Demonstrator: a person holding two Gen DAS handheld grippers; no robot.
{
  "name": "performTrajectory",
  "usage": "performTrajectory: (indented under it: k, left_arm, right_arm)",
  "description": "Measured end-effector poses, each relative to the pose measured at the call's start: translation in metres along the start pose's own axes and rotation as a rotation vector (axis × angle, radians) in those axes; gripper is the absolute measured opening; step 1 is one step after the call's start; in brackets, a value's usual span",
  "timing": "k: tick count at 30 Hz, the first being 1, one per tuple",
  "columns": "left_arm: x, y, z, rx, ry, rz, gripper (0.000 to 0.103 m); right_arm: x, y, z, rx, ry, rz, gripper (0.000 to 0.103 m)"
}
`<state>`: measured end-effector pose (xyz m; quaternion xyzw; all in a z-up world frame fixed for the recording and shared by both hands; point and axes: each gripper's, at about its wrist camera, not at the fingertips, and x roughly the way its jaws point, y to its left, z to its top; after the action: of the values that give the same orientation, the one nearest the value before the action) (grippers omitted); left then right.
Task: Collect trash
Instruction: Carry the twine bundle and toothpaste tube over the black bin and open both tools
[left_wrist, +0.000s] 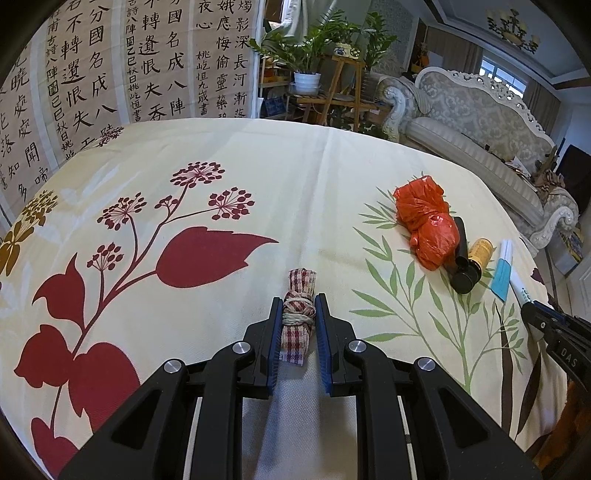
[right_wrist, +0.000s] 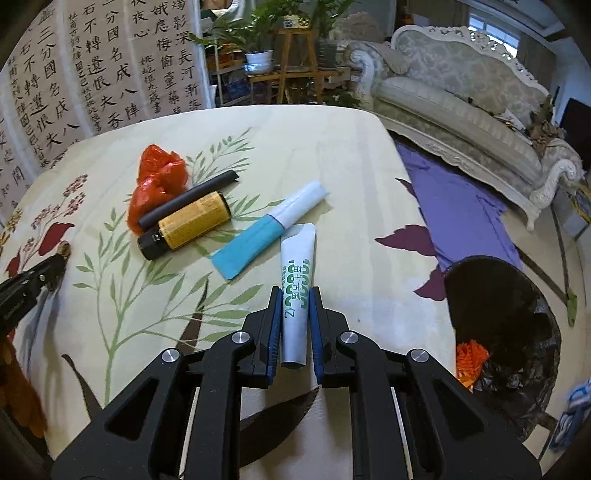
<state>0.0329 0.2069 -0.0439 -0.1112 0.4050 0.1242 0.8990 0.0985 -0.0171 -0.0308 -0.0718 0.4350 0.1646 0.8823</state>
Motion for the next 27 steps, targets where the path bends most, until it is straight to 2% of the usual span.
performTrajectory:
  k: [10, 16, 21, 27]
  left_arm:
    - [-0.001, -0.001, 0.0, 0.004, -0.002, 0.002, 0.018]
    - [-0.009, -0.007, 0.001, 0.01, -0.03, 0.002, 0.018]
    - [-0.02, -0.027, -0.003, 0.04, -0.044, -0.024, 0.018]
    - [-0.039, -0.062, -0.006, 0.09, -0.081, -0.093, 0.018]
  right_arm:
    - [-0.001, -0.015, -0.003, 0.048, -0.026, -0.033, 0.014]
    - [-0.016, -0.023, -0.005, 0.073, -0.064, -0.033, 0.014]
    - [-0.033, -0.036, -0.009, 0.095, -0.102, -0.033, 0.014]
    - [-0.056, -0.059, -0.02, 0.129, -0.149, -0.051, 0.014]
